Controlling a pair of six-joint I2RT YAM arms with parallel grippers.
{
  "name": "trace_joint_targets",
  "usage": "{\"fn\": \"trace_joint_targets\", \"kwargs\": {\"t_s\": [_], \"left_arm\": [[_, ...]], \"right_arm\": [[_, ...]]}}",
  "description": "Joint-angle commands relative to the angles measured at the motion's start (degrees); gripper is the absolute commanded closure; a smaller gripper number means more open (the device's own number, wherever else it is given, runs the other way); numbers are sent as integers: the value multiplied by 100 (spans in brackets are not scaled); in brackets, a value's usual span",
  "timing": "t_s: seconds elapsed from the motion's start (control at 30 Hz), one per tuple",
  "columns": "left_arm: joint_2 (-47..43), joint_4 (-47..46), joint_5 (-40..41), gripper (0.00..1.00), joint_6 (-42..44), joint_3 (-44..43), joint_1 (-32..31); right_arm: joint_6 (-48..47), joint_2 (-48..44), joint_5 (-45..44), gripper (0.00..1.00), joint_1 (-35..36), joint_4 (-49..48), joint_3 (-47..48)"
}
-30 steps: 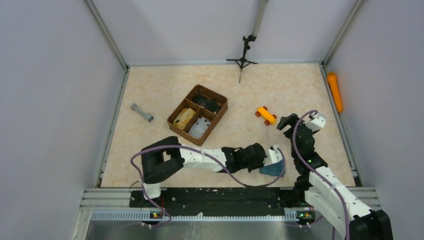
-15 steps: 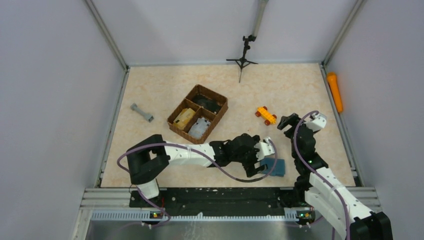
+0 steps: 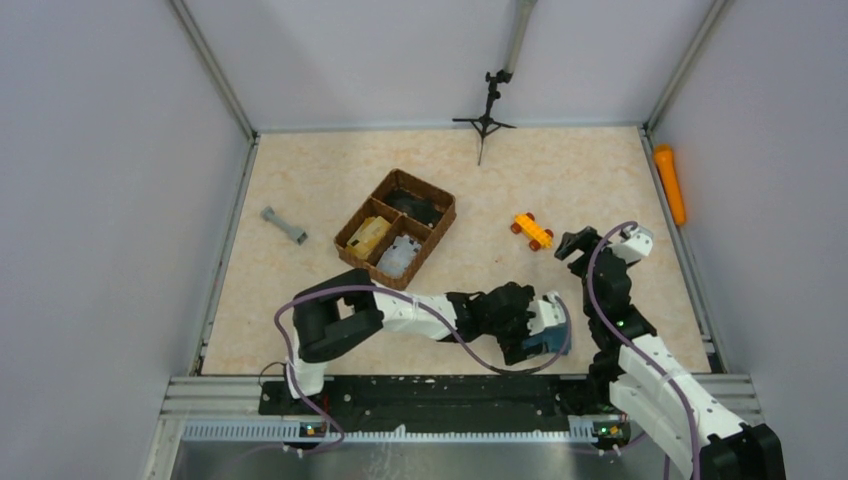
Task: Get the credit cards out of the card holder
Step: Open the card holder at the center of the board.
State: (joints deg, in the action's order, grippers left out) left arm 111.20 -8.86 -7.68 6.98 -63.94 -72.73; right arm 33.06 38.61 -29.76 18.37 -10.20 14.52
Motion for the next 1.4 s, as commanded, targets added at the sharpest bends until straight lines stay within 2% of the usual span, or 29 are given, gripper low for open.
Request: {"fn": "trace_joint_targets", "kwargs": {"t_s": [0.0,0.07,0.2,0.33,0.43,0.53,0.7,0.87,1.1,1.23,1.37], "left_arm": [[253,204,191,1,233,-526,-80],[431,647,235,1,369,-810,-92],[892,2066,514,10,501,-1669,-94],[886,2277,339,17,617,-1723,-93],[779,2347,679,21,575,-1683,-89],[695,2371,1160,33,521,-1619,-26],[812,2612,1615,61,219,-1757,110],[682,2701,1771,100,-50,-1690,313],[100,2270,947,100,-101,-1172,503],[-252,1796,509,74,-197,-792,545],[-503,1563,150,72,-650,-581,922]], "right_arm": [[-28,-90,-75,20,19,-157,-2],[-32,-91,-74,20,21,-150,-11],[-38,-91,-74,20,25,-149,-20],[-45,-91,-76,20,22,-145,-13],[-38,-93,-82,20,19,-125,-11],[-35,-99,-83,21,20,-114,-2],[9,-149,-194,21,23,-51,-17],[81,-226,-327,21,23,-21,-56],[85,-206,-307,21,19,-36,-73],[162,-241,-297,21,20,276,14],[941,-435,-114,21,23,1879,395]]}}
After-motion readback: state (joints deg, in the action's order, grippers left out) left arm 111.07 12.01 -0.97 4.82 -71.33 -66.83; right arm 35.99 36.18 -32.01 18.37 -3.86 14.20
